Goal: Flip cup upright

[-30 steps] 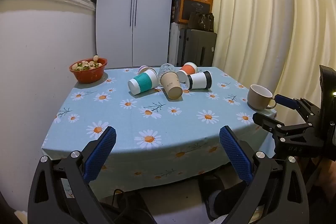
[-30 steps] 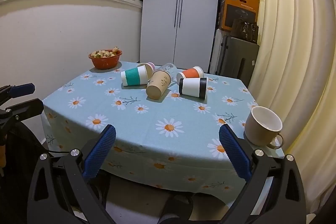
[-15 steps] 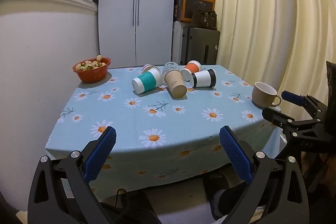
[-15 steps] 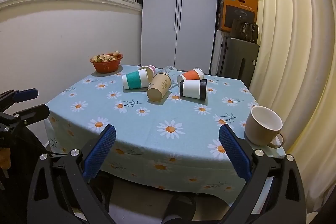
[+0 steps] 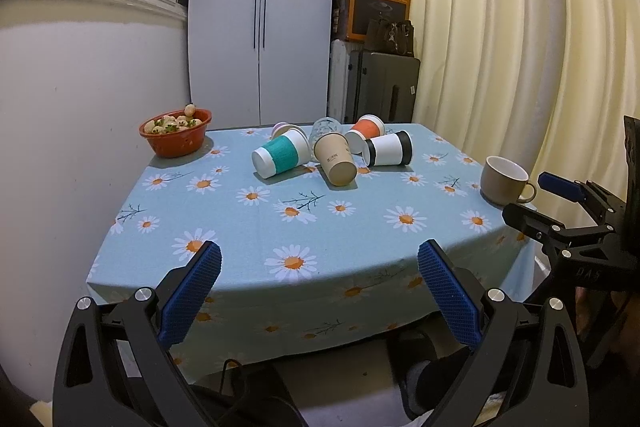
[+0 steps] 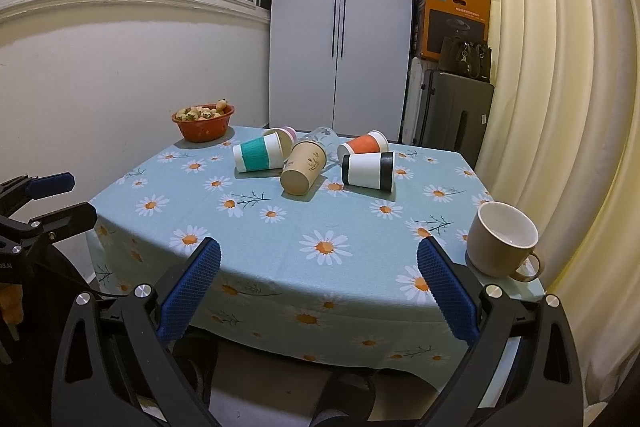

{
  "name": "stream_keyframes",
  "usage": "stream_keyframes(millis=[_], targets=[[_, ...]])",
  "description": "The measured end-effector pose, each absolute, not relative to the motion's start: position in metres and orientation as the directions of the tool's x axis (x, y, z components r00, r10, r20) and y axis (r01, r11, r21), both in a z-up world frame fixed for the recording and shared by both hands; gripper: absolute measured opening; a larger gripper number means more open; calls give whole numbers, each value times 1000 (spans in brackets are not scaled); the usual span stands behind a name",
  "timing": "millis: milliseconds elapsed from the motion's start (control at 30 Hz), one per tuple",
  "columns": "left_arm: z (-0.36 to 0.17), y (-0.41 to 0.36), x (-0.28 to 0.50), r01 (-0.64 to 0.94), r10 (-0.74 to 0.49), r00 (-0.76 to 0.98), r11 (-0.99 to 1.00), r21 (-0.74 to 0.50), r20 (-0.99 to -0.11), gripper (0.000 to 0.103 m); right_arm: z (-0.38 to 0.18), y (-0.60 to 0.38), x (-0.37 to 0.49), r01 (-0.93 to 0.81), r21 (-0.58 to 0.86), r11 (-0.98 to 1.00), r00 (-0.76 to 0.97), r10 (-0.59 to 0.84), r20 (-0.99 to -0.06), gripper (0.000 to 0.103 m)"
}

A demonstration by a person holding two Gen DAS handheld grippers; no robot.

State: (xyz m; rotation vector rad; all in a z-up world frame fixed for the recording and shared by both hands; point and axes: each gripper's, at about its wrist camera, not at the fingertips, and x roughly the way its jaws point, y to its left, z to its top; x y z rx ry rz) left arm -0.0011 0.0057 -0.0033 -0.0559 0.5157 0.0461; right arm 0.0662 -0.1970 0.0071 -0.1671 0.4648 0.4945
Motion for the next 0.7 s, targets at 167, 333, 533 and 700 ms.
stream_keyframes(millis=[167,333,533,700], targets=[[-3,6,-1,-57,29,869,997,-41,-493,96,7,-196,66,-493,-45,869,779,417,-468,98],[-4,5,-1,-57,29,869,998,-40,-494,96,6,-198,66,-492,-43,869,779,418,-467,98],[-5,4,-1,-55,30,868,998,-36,-495,96,7,-197,66,-494,-46,868,777,417,-471,98],[-6,3,-1,-54,29,868,998,-36,-496,96,6,-196,66,-495,-47,868,776,417,-473,98]])
